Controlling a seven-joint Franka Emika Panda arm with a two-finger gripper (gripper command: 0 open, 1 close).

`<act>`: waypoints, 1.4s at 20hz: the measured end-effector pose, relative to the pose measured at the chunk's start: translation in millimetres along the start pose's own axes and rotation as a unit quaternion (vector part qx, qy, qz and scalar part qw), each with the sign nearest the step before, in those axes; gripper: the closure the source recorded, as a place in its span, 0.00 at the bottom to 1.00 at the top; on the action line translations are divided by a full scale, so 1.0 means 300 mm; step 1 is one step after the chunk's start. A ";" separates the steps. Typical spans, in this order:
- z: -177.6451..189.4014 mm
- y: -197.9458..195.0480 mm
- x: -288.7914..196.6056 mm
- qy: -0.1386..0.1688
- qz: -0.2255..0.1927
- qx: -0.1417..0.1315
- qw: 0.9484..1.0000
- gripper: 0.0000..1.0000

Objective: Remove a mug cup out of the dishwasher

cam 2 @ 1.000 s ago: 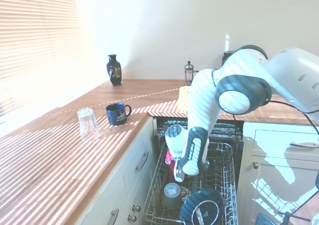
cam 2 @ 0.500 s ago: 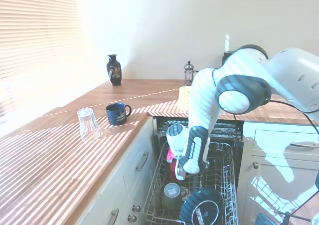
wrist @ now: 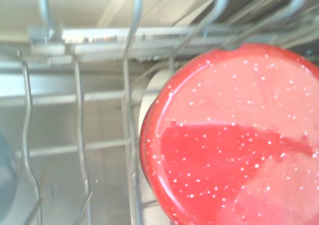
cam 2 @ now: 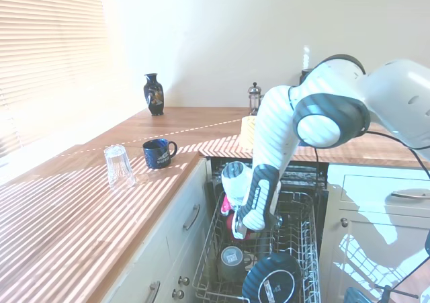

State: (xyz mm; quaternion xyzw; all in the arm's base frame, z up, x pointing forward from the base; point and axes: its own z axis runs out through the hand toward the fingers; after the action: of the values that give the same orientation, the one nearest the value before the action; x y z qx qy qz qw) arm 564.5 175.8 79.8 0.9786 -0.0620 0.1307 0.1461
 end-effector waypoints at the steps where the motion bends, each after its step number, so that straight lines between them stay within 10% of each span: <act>1: -0.022 0.005 0.001 -0.002 0.000 0.002 1.000 1.00; 18: -0.576 0.058 0.021 0.043 0.029 0.048 0.997 1.00; 28: -0.853 0.204 0.238 0.027 0.124 0.078 0.989 1.00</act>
State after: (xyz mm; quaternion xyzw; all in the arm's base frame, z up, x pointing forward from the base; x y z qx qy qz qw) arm 562.2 189.2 352.1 0.9680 -0.1685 0.1782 0.0539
